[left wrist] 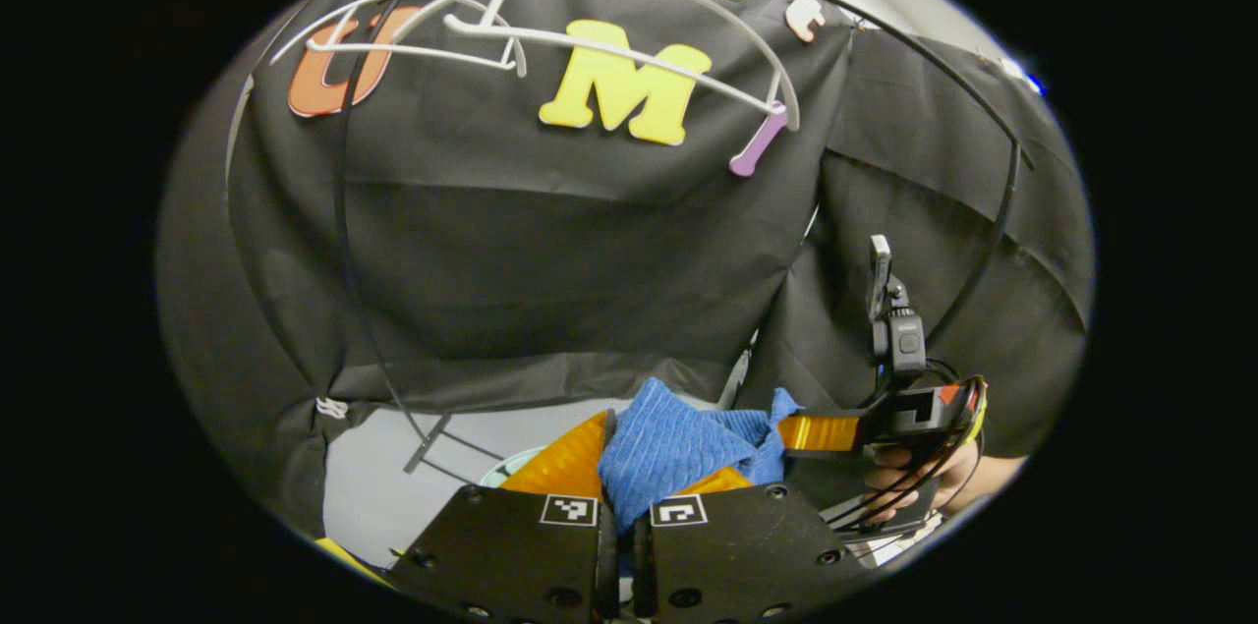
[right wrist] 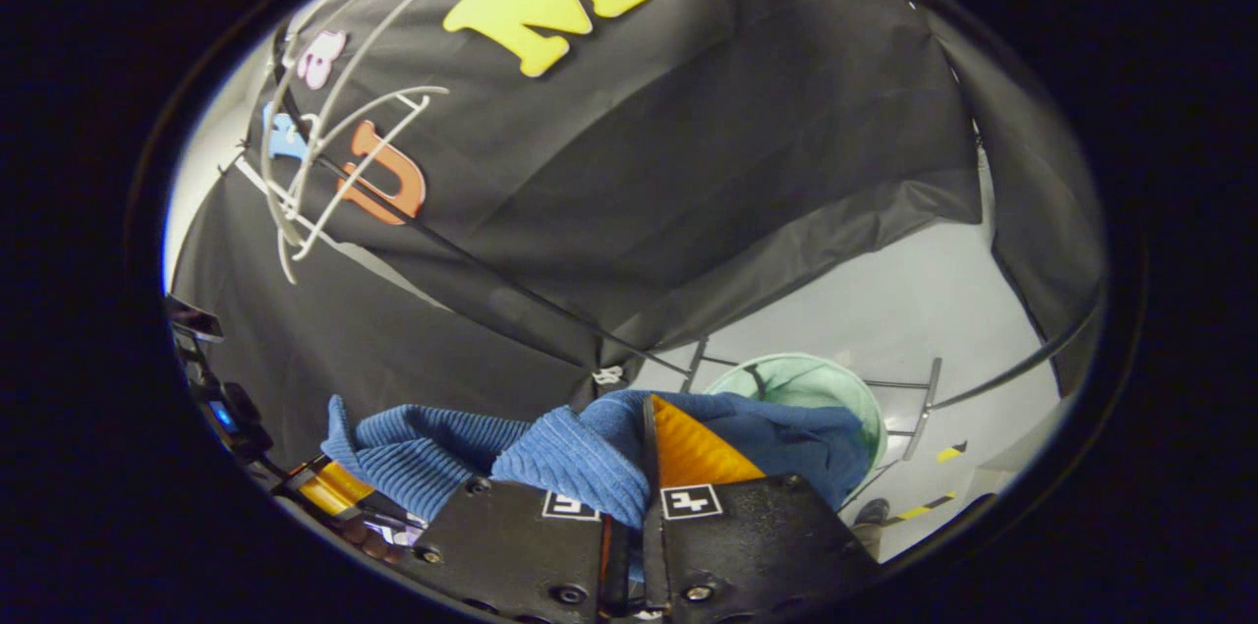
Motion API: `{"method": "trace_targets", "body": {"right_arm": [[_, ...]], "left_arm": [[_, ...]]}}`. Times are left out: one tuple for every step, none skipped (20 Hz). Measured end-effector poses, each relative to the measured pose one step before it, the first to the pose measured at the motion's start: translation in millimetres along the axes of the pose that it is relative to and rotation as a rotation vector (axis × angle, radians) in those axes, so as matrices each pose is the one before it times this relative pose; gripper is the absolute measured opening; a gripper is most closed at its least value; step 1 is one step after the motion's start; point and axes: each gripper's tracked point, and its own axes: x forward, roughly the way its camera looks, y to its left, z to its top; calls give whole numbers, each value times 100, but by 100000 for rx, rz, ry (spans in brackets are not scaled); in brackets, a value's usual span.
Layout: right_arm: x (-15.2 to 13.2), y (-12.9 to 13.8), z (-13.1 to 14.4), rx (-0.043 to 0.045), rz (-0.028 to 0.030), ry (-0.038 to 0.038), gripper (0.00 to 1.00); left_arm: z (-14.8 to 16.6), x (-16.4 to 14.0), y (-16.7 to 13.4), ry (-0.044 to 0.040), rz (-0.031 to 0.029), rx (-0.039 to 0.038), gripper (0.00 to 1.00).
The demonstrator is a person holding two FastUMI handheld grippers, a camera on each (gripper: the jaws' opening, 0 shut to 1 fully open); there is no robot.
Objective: Grasp the clothes on the hanger with both hands and then place them into the laundry hamper below.
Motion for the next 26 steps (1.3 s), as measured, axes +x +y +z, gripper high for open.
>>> {"method": "trace_targets", "body": {"right_arm": [[775,-763,-280,-34,-2267,1956,10],[1046,-691,-165,-407,-2000,1955,10],[1112,-594,-86,-741,-1960,1886,10],[1073,-505,-461,-898,-1903,1935,10],[1110,-615,-154,-926,-1953,1509,10],[756,-985,-566,-656,-2444,1929,10],[900,-691,-356,15,-2006,1894,11],[1030,-481,-450,538,-2039,2086,12],[838,-377,-329,461,-1873,2328,16],[150,-276,-319,163,-1604,2865,17],[60,-93,-277,142,-60,1964,26],[-39,285,-59,-428,523,142,35],[-189,65,258,-1578,-857,-817,43],[-325,-2,477,-2470,-989,-1581,63],[-707,-354,299,-2921,-1665,-1485,67],[-661,-265,343,-2784,-1384,-2115,81],[-918,-173,237,-2134,-1616,-2104,86],[-858,47,469,-1308,-470,-2622,88],[-1063,-35,153,-387,-1093,-2169,89],[-1143,89,404,-64,-34,-2439,89],[-1073,134,474,436,-512,-2415,89],[-1063,17,282,701,-95,-2911,89],[-847,26,-7,1254,-589,-2710,89],[-1263,2,177,1130,-578,-2859,89],[-1121,125,390,891,-560,-3113,89],[-1282,65,412,204,-843,-3398,89]], "left_arm": [[-995,1032,151,2792,681,-485,6],[-1029,1005,129,2696,1085,-333,6],[-879,954,46,3146,160,-766,6],[-753,838,-59,2335,365,-499,10],[-483,810,165,2454,655,-143,10],[-287,262,68,2780,1283,-80,6],[-460,595,406,2240,2107,207,10],[-720,596,722,2867,2551,41,10],[-594,581,565,3497,3435,643,6],[-659,757,87,4447,2943,443,6],[-852,194,-38,5223,800,-239,6],[-1007,514,88,3846,485,-584,0],[-832,348,86,2403,-225,-724,16],[-366,23,-180,1311,-2291,-757,31],[116,97,-162,-486,-1130,-33,47],[293,-182,11,-395,-705,488,62],[458,-437,8,-791,-204,640,78],[237,-438,147,-1135,41,643,94],[337,-506,197,-1066,-86,929,94],[358,-323,262,-1249,92,995,95],[364,-408,162,-1214,-90,1255,94],[152,-315,127,-1195,51,1454,100],[436,-613,44,-1465,96,1472,100],[412,-728,173,-1522,145,1568,100],[558,-757,150,-2149,76,1561,97],[730,-747,98,-2166,246,1409,97]]}}
